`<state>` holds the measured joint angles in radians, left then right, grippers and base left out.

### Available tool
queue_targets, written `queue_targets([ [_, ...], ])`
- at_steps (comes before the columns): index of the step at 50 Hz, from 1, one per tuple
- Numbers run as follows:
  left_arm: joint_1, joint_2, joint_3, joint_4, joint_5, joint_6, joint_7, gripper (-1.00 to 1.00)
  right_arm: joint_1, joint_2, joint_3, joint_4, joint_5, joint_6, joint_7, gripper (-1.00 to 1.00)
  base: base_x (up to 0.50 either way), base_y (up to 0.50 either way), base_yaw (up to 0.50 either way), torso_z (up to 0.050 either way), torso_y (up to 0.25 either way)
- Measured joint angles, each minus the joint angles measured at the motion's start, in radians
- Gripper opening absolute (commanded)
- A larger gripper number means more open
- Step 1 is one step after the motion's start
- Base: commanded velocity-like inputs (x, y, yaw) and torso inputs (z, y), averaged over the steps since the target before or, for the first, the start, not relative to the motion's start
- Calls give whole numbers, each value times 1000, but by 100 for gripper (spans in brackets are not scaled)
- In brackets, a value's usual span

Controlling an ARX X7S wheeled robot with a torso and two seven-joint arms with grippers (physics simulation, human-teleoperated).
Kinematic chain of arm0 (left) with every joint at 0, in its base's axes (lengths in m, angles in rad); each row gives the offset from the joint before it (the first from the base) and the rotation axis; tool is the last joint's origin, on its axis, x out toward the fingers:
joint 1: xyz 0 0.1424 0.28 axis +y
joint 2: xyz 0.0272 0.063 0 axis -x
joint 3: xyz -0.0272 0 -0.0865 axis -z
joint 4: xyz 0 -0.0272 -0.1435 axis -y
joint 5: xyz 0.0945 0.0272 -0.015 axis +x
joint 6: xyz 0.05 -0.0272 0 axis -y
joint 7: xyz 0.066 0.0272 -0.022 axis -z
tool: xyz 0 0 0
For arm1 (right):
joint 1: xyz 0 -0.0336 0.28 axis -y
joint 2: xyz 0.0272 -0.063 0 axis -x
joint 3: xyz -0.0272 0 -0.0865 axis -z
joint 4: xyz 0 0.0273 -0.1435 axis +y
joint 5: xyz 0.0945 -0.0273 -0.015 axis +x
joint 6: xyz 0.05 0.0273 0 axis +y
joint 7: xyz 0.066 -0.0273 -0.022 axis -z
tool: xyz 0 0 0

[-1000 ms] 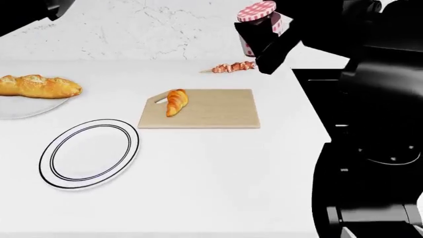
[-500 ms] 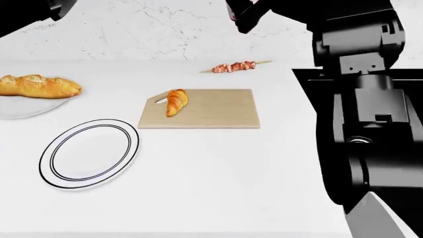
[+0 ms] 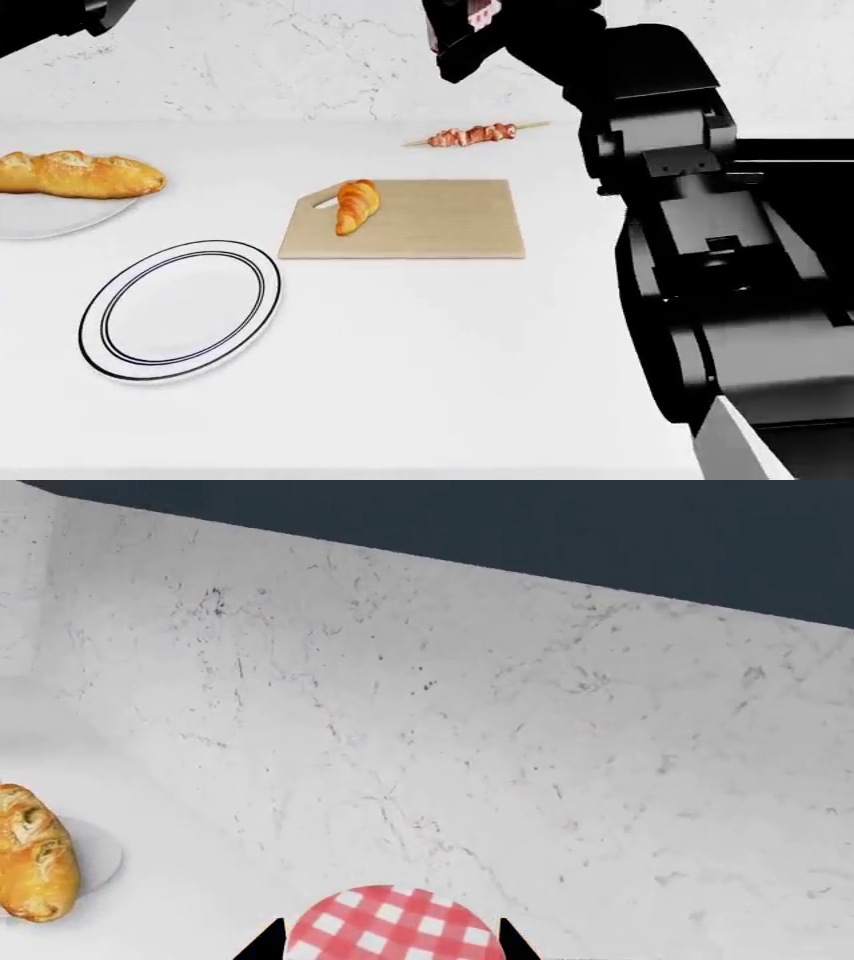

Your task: From the different types of pastries on the counter, select a croissant and place it on the cutting board. Then retrieve a jar of jam from the cabinet and place it alongside the croissant on the cutting board.

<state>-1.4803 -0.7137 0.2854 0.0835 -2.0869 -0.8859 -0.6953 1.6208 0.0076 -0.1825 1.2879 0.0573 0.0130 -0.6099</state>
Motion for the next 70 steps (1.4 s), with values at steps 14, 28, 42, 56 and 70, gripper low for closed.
queue_targets([
  [14, 7, -39, -3, -3, -2, -11, -4, 100, -32, -5, -92, 21, 142, 24, 72, -100, 0, 0, 0, 1, 1],
  [28, 13, -71, -12, 18, -9, -13, -15, 100, -43, -6, -159, 21, 217, 88, 105, -100, 0, 0, 0, 0, 0],
  [42, -5, -79, -11, 24, -16, -15, -23, 100, -43, -7, -237, 21, 294, 111, 90, -100, 0, 0, 0, 0, -12],
  [56, -15, -80, -8, 23, -16, -13, -25, 100, -48, -7, -231, 21, 285, 124, 72, -100, 0, 0, 0, 0, -105],
  [70, -21, -81, -6, 26, -22, -9, -29, 100, -55, -6, -145, 21, 200, 142, 6, -100, 0, 0, 0, 0, -104],
])
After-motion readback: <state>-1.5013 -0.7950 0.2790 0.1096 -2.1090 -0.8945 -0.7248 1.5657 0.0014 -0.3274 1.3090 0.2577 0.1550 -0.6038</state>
